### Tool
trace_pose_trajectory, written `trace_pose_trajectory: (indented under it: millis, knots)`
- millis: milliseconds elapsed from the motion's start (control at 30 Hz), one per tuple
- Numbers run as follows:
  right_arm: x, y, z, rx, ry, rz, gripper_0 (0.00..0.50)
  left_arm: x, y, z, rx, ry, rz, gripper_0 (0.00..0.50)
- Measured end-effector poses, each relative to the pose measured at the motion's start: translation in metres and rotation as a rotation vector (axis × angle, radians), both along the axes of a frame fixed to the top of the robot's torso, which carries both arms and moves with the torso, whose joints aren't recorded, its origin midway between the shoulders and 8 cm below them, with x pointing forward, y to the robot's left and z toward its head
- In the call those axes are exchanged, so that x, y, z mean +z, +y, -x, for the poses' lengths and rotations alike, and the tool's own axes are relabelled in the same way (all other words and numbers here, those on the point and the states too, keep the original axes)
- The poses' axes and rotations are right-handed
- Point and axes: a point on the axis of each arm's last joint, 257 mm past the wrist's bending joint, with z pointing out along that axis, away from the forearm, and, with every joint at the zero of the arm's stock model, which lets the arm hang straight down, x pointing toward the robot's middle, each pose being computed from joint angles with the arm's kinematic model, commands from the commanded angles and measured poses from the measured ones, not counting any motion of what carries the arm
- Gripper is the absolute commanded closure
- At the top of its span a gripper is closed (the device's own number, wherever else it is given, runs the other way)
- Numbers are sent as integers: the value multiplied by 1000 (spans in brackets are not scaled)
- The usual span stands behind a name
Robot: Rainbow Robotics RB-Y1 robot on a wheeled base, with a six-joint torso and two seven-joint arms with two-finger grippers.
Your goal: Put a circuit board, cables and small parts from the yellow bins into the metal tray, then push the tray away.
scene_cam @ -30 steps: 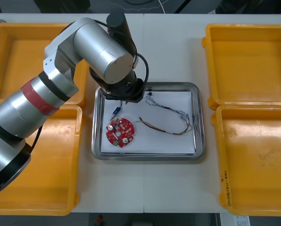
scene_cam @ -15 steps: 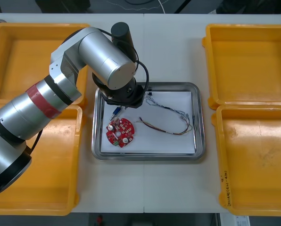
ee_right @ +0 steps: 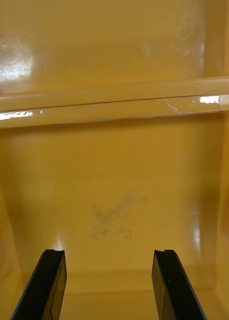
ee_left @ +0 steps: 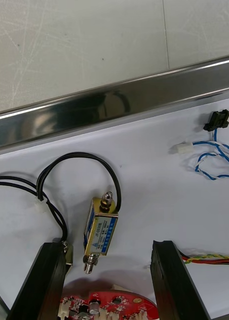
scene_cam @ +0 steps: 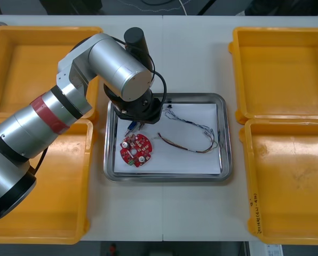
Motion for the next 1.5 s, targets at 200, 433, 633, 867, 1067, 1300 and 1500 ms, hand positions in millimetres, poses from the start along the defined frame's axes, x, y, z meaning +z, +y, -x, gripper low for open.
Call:
trace_pose_trajectory:
  millis: [200,433,633,867,1067,1300,1500]
  knots:
    - [0,0,0,1,-1,1,0,1,0,0,0,-1,0,0]
    - [0,2,0,6,1,-3,0,9,5,7,2,16,-20,0]
    - [2,6,1,22,-4,-4,0,32,15,15,25,41,-20,0]
    - [7,20,2,80,-11,15,0,77,32,26,61,47,15,0]
    - [7,56,5,212,6,26,0,111,45,30,57,-25,69,0]
    - [11,103,8,395,27,56,0,115,94,38,89,-92,48,0]
    - [12,145,8,547,25,118,0,101,139,48,162,-66,52,0]
